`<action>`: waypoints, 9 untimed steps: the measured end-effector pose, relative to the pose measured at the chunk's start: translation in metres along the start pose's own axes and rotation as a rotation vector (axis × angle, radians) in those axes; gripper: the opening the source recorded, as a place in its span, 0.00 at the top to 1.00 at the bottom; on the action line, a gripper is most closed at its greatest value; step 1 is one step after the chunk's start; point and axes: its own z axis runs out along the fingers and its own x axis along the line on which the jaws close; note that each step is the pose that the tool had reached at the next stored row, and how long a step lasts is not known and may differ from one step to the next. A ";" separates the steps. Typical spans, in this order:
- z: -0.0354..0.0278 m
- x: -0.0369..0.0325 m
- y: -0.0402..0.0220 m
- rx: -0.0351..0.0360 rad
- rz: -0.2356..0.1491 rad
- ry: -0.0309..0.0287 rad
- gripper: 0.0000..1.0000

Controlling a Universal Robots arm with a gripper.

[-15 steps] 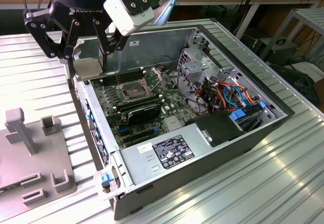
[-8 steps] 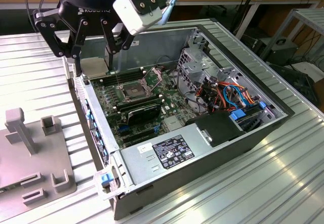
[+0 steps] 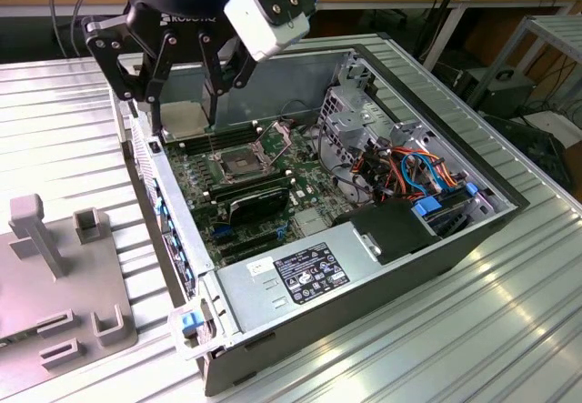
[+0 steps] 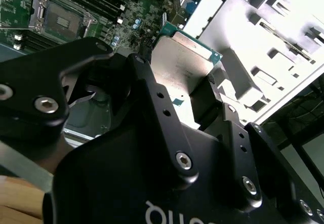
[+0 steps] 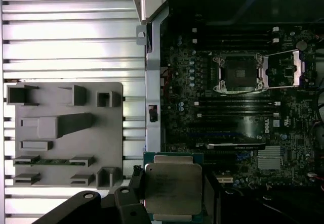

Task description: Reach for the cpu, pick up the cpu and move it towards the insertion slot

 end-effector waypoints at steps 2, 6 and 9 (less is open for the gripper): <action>0.0000 -0.0031 0.0000 0.0002 0.000 0.0000 0.45; 0.0001 -0.0072 0.0001 0.0004 0.000 0.0000 0.45; 0.0002 -0.0107 0.0001 0.0006 0.000 0.0000 0.45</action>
